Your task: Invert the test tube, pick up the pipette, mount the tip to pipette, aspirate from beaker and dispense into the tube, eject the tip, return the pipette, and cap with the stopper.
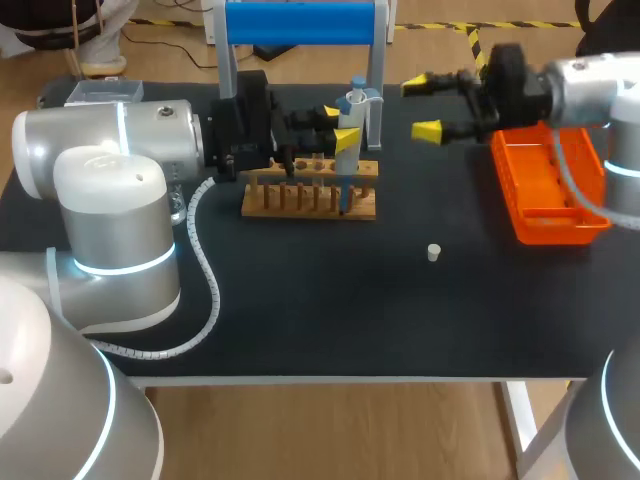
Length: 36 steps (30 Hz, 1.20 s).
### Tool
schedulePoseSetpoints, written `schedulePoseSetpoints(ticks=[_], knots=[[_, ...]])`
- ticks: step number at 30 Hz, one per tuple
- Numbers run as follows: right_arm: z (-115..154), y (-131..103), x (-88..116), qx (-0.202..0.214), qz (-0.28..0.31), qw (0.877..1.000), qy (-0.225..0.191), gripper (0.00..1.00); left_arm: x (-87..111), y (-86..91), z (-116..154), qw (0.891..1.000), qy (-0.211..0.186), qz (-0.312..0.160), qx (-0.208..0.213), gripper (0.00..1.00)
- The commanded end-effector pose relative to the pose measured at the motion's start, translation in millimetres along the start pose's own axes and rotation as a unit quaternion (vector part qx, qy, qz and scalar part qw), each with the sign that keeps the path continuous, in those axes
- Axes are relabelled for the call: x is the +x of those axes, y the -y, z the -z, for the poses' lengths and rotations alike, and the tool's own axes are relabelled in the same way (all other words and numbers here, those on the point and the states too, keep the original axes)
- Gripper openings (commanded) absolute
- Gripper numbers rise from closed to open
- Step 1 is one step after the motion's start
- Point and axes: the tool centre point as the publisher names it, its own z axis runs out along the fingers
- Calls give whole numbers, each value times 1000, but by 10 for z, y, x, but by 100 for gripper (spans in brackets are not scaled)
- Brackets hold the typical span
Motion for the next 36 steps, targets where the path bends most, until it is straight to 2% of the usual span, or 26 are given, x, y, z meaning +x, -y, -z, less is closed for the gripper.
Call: schedulePoseSetpoints(ticks=[1,7,11,14,23,29,36], knots=[[49,-109,-368,31,4,1000,1,100,4,-4,-13,1000,2,0,1,0],[-89,-153,-970,66,1,998,20,100,4,-4,-13,1000,2,0,1,0],[-201,-179,-1266,81,-10,996,36,100,4,-4,-13,1000,2,0,1,0],[-280,-210,-1406,93,-10,995,44,100,4,-4,-13,1000,2,0,1,0],[-394,-176,-1652,121,-7,990,67,100,4,-4,-13,1000,2,0,1,0],[-387,-90,-1732,136,-6,988,75,100,4,-4,-13,1000,2,0,1,0],[-358,-89,-1731,129,-11,989,73,100,4,-4,-13,1000,2,0,1,0]])
